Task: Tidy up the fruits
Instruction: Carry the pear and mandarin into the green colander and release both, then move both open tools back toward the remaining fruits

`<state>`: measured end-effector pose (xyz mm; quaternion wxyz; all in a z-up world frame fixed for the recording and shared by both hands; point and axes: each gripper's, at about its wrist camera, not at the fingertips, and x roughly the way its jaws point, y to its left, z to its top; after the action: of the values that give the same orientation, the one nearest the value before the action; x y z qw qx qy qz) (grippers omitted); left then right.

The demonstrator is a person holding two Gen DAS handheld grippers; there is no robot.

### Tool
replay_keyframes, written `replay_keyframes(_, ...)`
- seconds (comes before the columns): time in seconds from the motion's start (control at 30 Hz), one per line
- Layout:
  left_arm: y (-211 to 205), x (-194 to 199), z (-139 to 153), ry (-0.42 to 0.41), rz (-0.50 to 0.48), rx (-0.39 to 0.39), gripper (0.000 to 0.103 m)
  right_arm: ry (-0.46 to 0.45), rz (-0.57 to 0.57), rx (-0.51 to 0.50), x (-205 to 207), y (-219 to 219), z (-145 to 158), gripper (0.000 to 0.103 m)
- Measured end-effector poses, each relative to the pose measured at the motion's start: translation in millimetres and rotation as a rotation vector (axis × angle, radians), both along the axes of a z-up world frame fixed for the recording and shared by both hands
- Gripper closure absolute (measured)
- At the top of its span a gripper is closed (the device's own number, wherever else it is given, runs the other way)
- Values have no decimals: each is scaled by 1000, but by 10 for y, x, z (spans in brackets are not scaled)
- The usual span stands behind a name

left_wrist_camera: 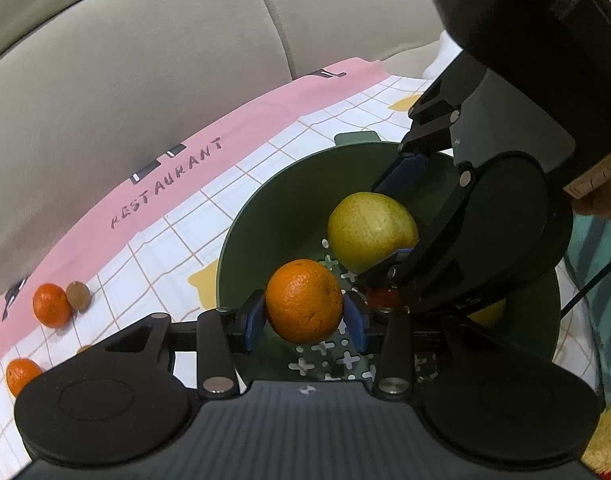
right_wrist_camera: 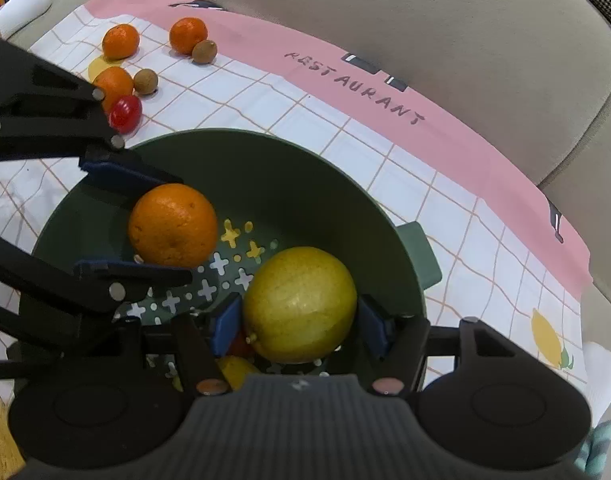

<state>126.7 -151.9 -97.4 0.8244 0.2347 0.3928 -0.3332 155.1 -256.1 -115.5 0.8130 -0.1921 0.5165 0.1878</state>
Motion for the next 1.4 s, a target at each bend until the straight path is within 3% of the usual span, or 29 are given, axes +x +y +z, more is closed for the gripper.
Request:
replay_keyframes(0.13,-4,-22,11,-15,-11,9,53,13,14,-8,2,-12,-3,42)
replay_keyframes(0.4,97,36,57,57,28,-61,53,30,27,-20,-35,-25,25,43)
replay_keyframes(0.7,179,20,123,112,49,-103,52,7,30,-30,-75,14,108,36)
replay_keyframes(0.97,285,27,242,120,94,-135,49,-27,-8,0,-45,21,212,35)
replay_keyframes(1.23,476,72,405,166,163,-240,47,-60,-66,34,-84,20,299,35)
replay_keyframes(1.4,563,84,476,140,219,-235,44,-77,-121,62,-122,15,348,34)
